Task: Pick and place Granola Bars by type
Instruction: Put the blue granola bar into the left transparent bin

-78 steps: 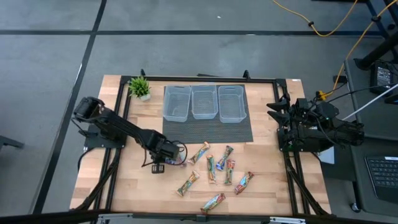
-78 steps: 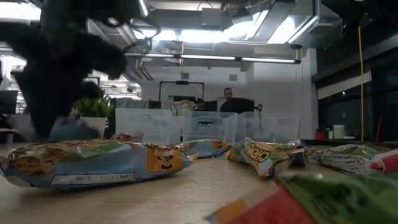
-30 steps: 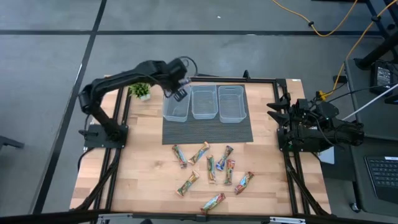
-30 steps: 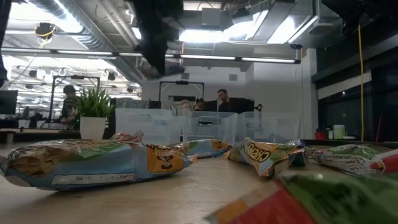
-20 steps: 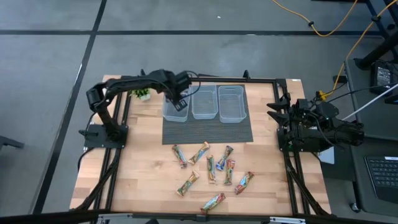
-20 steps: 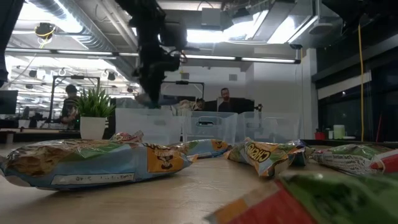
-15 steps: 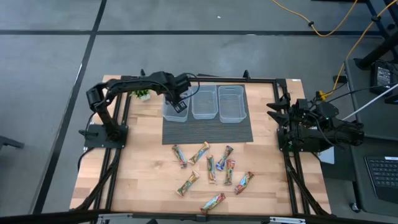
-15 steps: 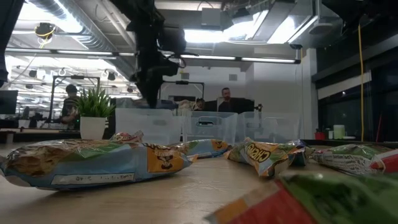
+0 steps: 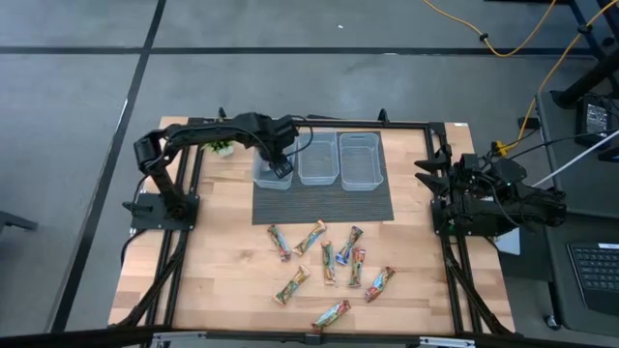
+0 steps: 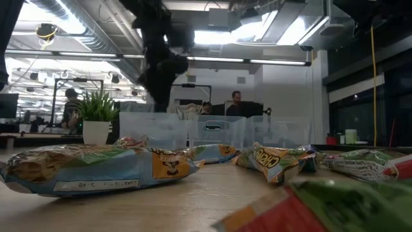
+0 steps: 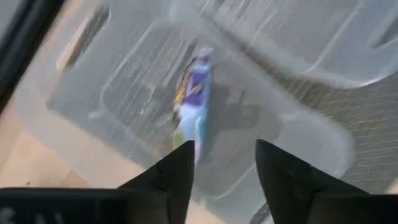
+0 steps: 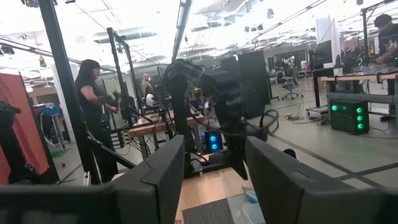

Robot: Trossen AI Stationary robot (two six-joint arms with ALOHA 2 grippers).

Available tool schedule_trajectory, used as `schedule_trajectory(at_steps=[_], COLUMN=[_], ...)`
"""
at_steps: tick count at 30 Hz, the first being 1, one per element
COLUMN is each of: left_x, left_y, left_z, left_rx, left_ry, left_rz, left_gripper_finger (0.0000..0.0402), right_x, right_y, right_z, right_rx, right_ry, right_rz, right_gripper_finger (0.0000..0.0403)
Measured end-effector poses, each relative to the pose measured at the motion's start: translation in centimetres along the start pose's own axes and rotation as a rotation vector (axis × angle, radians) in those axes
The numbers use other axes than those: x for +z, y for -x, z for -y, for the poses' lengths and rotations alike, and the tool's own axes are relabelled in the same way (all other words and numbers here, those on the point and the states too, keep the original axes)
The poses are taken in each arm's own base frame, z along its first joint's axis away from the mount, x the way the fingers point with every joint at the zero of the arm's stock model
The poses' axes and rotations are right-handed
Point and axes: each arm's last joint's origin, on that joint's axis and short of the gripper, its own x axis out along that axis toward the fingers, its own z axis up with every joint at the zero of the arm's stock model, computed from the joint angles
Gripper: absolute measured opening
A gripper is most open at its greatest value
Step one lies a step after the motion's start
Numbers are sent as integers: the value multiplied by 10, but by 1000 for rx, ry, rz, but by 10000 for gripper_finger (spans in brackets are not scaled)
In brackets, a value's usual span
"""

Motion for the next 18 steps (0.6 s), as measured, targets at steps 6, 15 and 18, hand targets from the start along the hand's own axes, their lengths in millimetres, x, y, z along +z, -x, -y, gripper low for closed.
schedule_trajectory(at_steps=[6,15,18], left_x=[12,15,13], left_y=[57,170,203], left_z=[34,91,98], left_rx=[-142,-281,-265], left_ry=[-127,-426,-441], left_rz=[176,520,642], left_gripper_finger=[180,180,180], right_x=[0,-1,-1], right_y=[0,0,0], right_z=[0,0,0], right_rx=[-1,-2,-2], right_ry=[0,0,1], right_rz=[-4,-9,-9], right_gripper_finger=[174,174,174])
